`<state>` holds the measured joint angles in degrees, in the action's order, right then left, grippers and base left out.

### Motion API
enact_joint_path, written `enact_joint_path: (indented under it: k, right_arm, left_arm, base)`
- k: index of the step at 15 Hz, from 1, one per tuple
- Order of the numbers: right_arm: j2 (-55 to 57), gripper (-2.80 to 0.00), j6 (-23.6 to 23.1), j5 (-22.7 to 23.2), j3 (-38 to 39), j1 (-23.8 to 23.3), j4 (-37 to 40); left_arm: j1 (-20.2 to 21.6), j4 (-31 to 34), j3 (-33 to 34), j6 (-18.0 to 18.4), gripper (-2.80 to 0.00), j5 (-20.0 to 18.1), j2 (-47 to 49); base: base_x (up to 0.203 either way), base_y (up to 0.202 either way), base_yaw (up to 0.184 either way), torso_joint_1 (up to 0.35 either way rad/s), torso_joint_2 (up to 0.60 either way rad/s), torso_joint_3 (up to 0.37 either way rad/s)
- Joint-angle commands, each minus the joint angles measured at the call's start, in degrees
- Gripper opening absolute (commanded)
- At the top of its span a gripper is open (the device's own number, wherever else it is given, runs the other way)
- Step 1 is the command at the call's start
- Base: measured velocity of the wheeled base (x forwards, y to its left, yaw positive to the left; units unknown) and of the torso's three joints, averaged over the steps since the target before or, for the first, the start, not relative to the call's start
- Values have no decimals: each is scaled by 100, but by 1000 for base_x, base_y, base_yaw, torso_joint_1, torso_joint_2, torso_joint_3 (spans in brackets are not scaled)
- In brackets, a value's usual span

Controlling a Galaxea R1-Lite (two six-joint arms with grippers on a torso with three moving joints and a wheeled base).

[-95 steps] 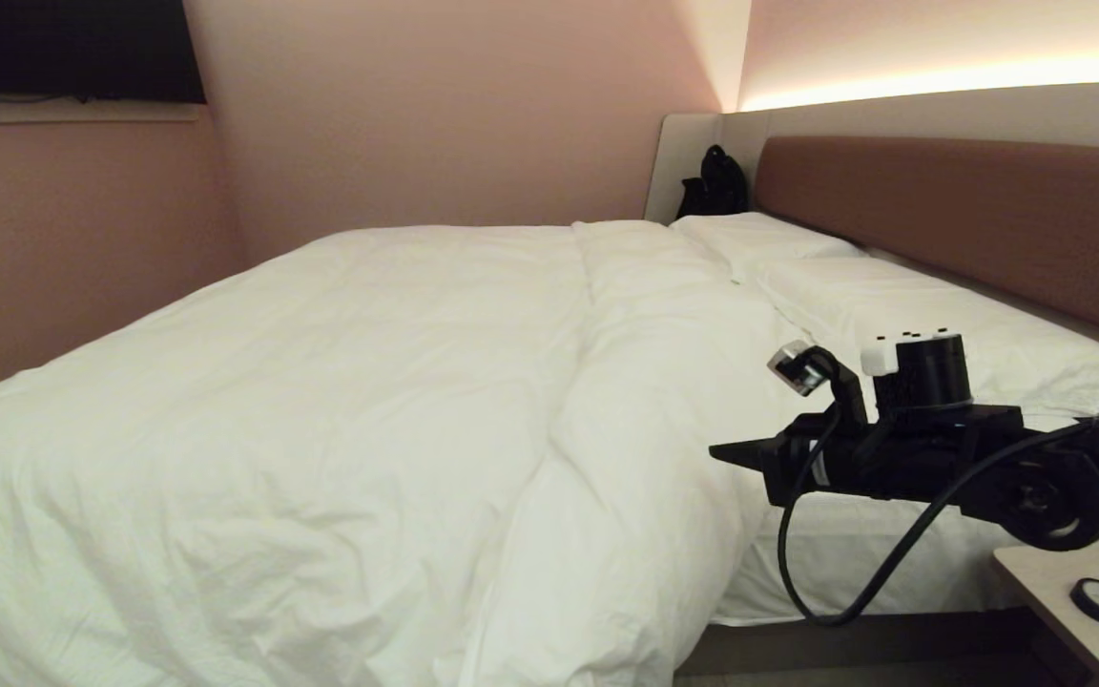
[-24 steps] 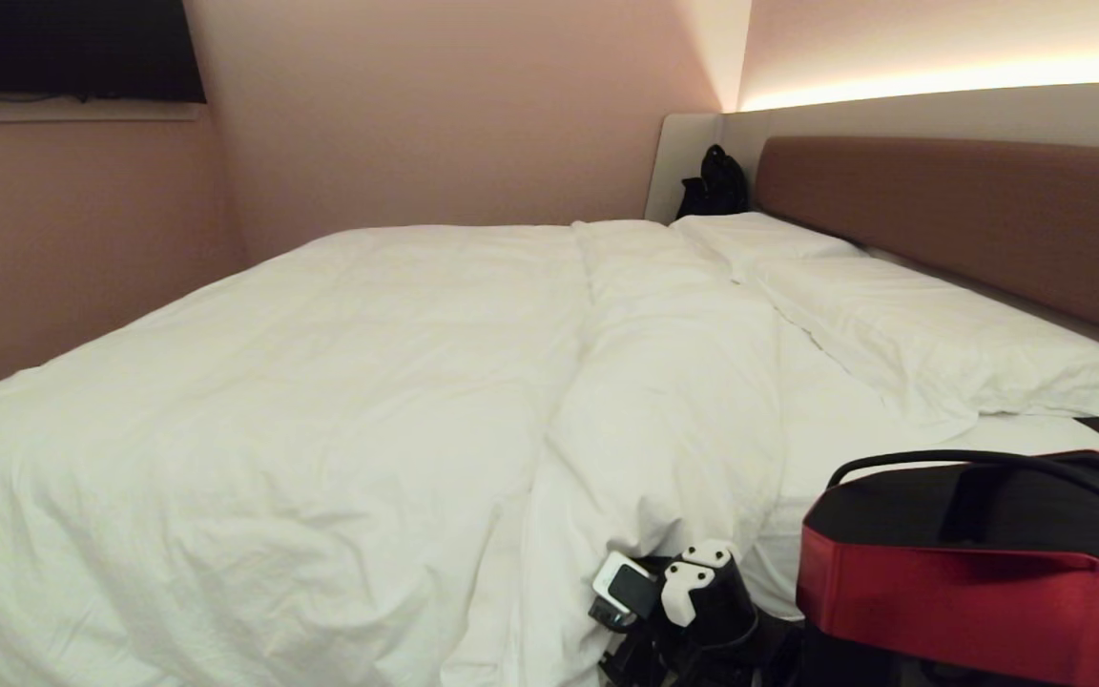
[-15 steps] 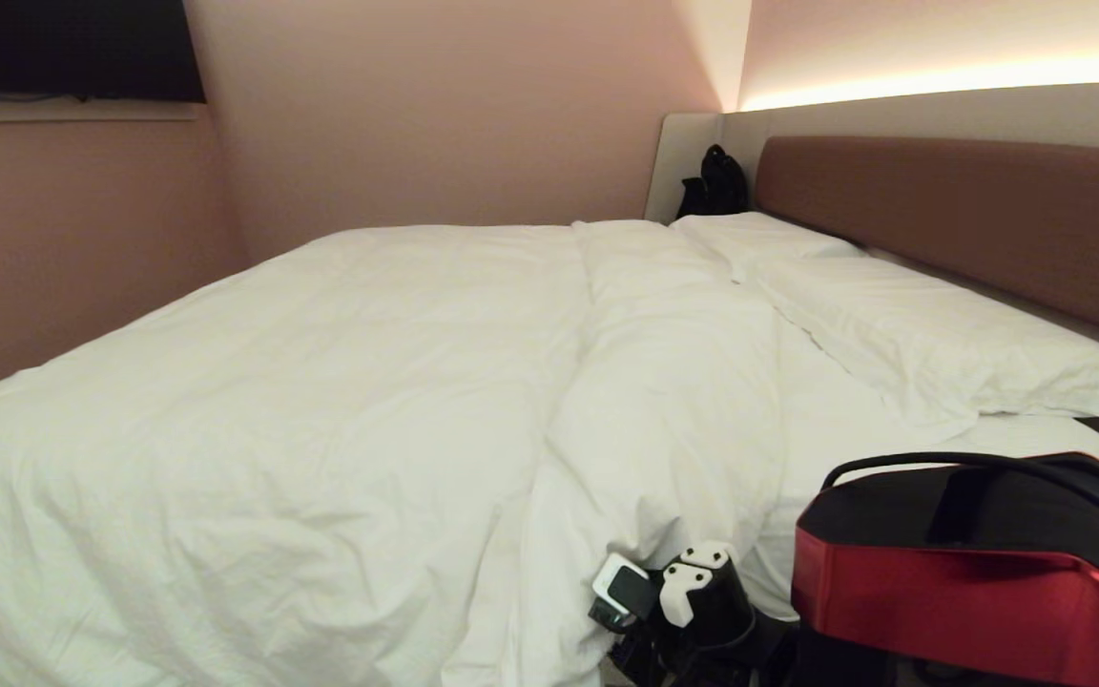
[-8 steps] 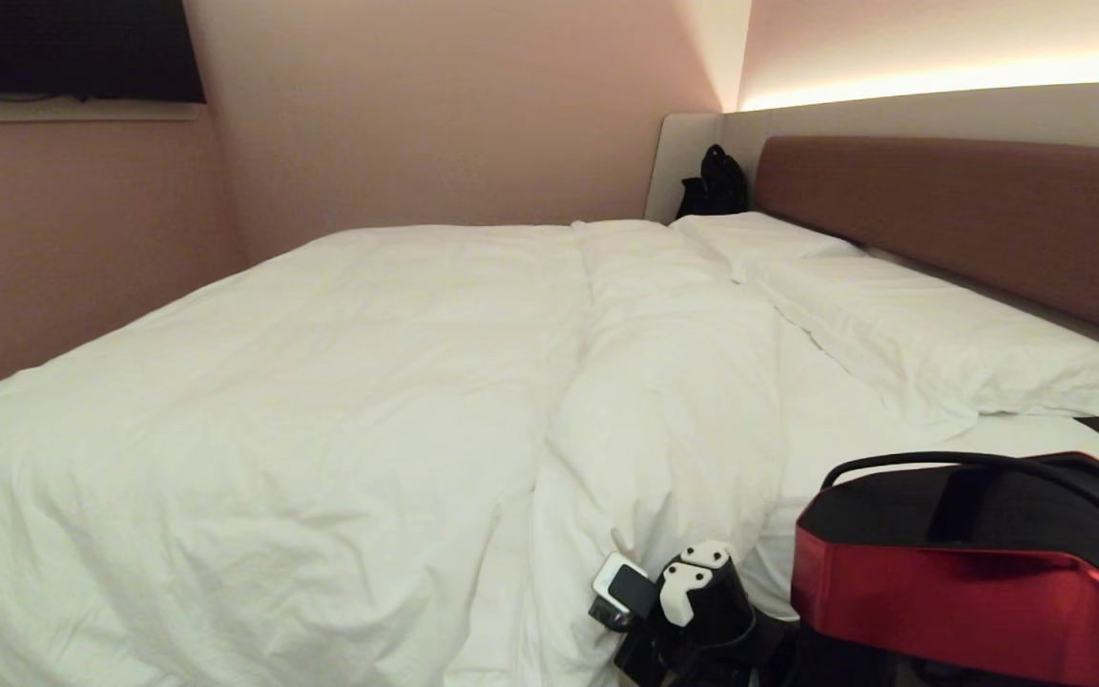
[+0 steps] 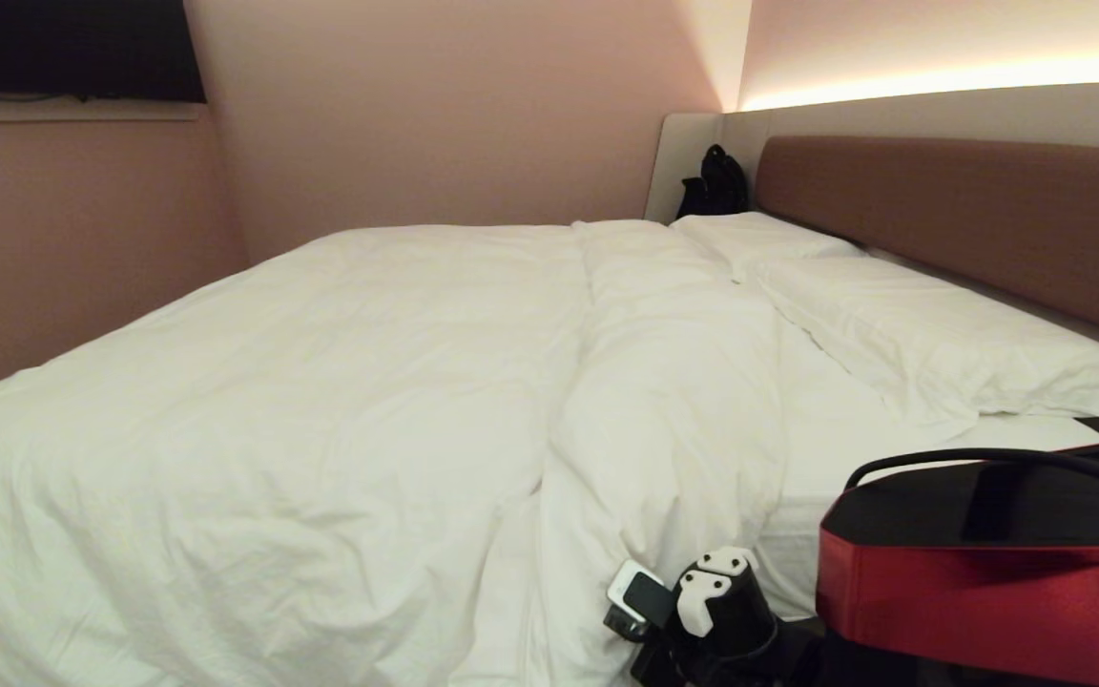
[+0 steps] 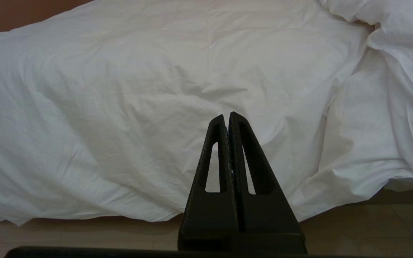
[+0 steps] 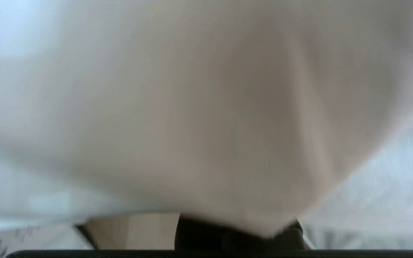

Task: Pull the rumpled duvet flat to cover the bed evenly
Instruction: Flatten the corners of the folded blanket

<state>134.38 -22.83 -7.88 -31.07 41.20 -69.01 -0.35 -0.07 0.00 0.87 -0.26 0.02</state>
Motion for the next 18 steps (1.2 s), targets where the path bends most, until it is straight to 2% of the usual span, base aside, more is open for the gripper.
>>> enact_joint_path:
  k: [1,6,11,13,18]
  right_arm:
    - [-499,-280,-16,-6,562,9,-40]
    - [-1239,-280,-4,-176,1852,-6,-144]
    - [-1361,-280,40,-694,3067,-55,-1144]
    - [-1476,-280,131,-1014,3107,-156,-1220]
    - [-1901,-280,141,-1100,2841,-266,-1389]
  left_arm:
    - [0,-1,0,1,-280,0,-2]
    - [0,-1,0,1,-280,0,-2]
    - [0,-1,0,1,-280,0,-2]
    - [0,-1,0,1,-280,0,-2]
    - [0,-1,0,1,-280,0,-2]
  base:
    - [0,0,0,0,0,0]
    - [0,0,0,0,0,0]
    - [0,0,0,0,0,0]
    - [0,0,0,0,0,0]
    - [0,0,0,0,0,0]
